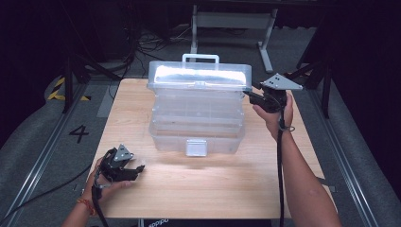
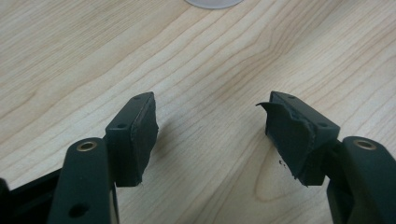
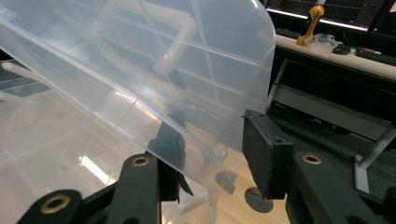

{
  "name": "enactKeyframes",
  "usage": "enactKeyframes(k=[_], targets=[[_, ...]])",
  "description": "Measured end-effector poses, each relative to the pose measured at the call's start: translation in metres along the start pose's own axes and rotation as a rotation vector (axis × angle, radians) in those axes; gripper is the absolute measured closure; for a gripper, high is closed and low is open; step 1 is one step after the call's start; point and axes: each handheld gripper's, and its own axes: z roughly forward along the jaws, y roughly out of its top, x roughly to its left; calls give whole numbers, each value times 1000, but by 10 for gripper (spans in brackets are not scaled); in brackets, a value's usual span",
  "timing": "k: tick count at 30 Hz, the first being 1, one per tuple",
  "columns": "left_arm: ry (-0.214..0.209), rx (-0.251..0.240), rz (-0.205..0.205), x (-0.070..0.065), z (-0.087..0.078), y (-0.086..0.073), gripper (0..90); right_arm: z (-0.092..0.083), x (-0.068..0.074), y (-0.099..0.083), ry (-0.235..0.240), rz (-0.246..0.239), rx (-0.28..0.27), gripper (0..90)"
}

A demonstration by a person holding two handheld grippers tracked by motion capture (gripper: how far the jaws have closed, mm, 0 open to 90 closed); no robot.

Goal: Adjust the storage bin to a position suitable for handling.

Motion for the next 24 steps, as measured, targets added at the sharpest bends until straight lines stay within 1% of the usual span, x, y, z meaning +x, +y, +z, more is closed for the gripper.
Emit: enactKeyframes(k=[1, 2, 4, 5, 6, 7, 9, 12, 14, 16, 19, 22, 24], targets=[[-10, -3, -4, 1, 1, 0, 344, 0, 0, 0, 0, 0, 0, 603], [-11, -11, 2, 2, 1, -1, 341, 1, 0, 1, -5, 5, -3, 607], [-28, -25, -18, 4, 2, -3, 328, 3, -2, 3, -12, 7, -6, 616], [-38, -40, -19, 6, 4, -5, 320, 4, -3, 4, -14, 16, -8, 618], [-35, -47, -26, 8, 4, -6, 290, 6, -4, 5, -17, 22, -9, 619], [-36, -71, -28, 10, 5, -8, 269, 6, -4, 5, -17, 27, -12, 623], [-31, -75, -35, 11, 5, -9, 255, 8, -4, 6, -34, 23, -17, 638], [-37, -75, -45, 11, 6, -9, 248, 11, -6, 4, -38, 44, -10, 669], [-33, -75, -50, 10, 5, -10, 246, 14, -7, 3, -41, 45, 2, 677], [-21, -76, -33, 11, 5, -9, 245, 17, -8, 2, -41, 55, 9, 682], [-19, -74, -37, 11, 5, -10, 245, 20, -9, 3, -55, 53, 11, 689], [-17, -76, -36, 11, 5, -10, 244, 22, -11, 4, -51, 68, 12, 692], [-16, -75, -35, 12, 5, -10, 241, 23, -12, 5, -53, 66, 14, 692]])
